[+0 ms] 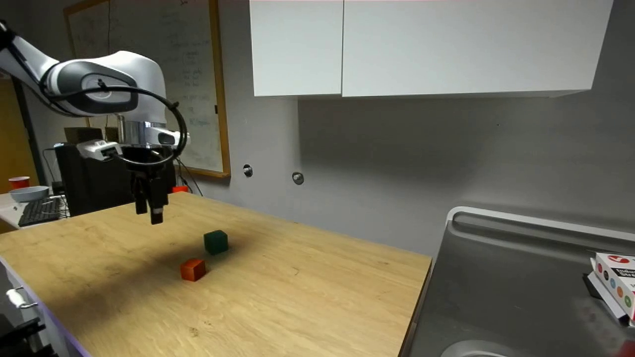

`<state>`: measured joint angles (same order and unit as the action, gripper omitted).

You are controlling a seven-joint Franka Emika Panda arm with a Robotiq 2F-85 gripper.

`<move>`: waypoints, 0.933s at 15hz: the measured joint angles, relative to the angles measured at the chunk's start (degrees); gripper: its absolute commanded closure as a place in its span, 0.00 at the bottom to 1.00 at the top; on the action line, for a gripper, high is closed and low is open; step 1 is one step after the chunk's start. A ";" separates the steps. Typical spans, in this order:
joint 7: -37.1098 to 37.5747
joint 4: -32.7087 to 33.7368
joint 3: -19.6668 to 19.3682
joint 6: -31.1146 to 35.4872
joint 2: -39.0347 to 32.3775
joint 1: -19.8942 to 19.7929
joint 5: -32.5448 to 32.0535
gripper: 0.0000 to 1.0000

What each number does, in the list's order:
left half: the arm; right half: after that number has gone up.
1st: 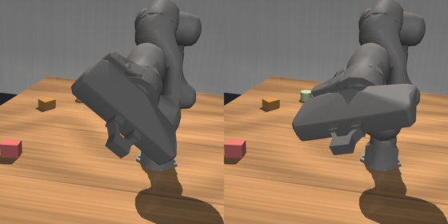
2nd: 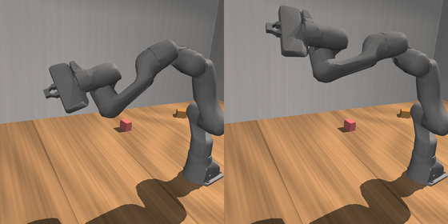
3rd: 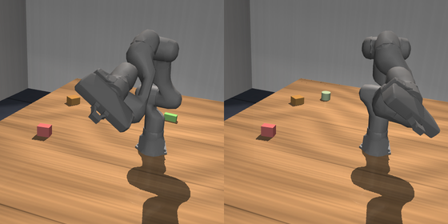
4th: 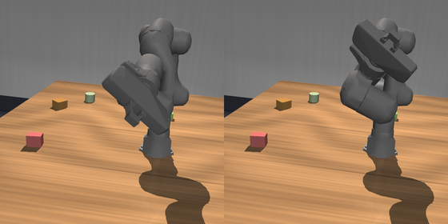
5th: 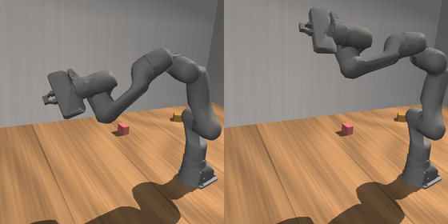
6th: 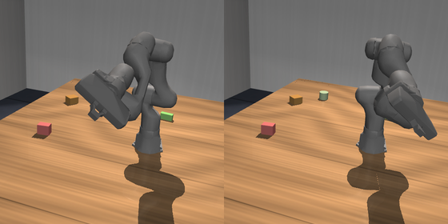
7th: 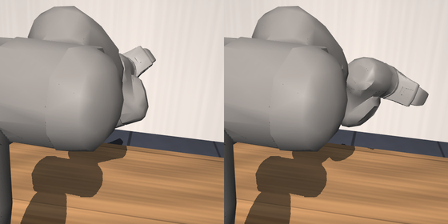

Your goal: Put the orange block on top of the green block

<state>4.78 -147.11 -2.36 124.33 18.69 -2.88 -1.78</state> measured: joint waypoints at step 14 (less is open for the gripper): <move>-10.91 11.74 -5.40 6.08 -22.81 -2.78 8.93 0.00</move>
<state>-6.13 -135.37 -7.76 130.41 -4.13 -5.66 7.14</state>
